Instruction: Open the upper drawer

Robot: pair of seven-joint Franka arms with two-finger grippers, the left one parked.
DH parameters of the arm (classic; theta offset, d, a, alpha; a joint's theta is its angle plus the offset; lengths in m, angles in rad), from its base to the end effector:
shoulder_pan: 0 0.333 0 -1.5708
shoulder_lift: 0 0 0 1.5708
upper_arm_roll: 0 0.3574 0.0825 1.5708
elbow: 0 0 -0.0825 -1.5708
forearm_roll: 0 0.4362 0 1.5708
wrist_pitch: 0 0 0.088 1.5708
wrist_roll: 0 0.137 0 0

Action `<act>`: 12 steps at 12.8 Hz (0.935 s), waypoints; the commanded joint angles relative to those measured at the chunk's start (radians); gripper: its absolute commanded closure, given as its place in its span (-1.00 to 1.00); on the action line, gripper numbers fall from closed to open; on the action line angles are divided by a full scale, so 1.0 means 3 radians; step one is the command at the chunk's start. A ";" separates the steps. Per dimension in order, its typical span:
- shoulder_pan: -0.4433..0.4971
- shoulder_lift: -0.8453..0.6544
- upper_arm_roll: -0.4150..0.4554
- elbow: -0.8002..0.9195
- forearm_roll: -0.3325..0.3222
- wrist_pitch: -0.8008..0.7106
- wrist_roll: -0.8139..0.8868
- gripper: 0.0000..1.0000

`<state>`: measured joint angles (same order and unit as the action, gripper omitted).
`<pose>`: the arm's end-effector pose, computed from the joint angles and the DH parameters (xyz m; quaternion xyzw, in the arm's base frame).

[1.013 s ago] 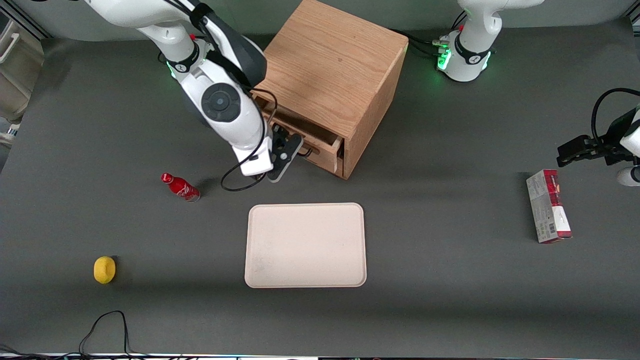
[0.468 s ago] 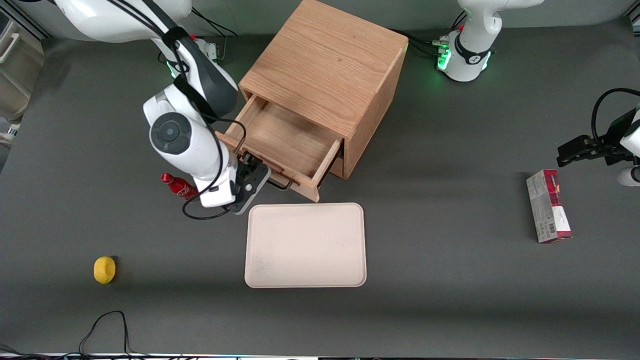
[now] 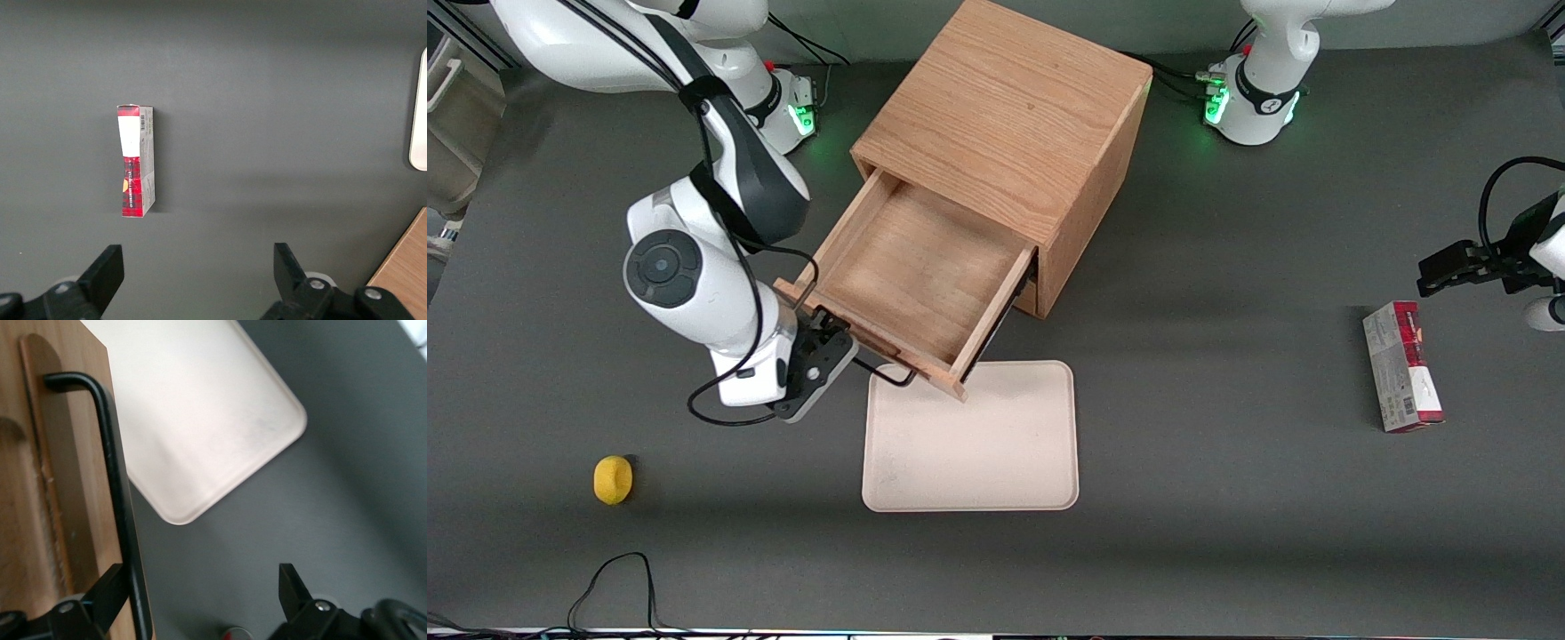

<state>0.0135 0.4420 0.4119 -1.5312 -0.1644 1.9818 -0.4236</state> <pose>0.7033 0.2578 0.4116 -0.9062 -0.4221 -0.0234 0.0096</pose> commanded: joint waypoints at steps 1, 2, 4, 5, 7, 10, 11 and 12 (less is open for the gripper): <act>0.0016 0.0045 -0.0191 0.0297 -0.0106 -0.0081 -0.0055 -1.00; 0.0016 0.0035 -0.0243 0.0343 -0.0076 -0.0137 -0.0061 -1.00; 0.0011 -0.0016 -0.0268 0.0552 -0.0066 -0.0311 -0.0025 -1.00; -0.0024 -0.0067 -0.0324 0.0604 -0.0040 -0.0418 -0.0010 -1.00; -0.0014 -0.0387 -0.0650 0.0554 0.0331 -0.0856 0.0234 -1.00; -0.0009 -0.0985 -0.0968 -0.0088 0.0487 -0.0997 0.0836 -1.00; -0.0014 -0.1256 -0.1010 -0.0451 0.0492 -0.0931 0.1234 -1.00; -0.0014 -0.1491 -0.1015 -0.0733 0.0502 -0.0849 0.1370 -1.00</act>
<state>0.0022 0.1741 0.1199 -1.5112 -0.0334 1.6676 -0.1475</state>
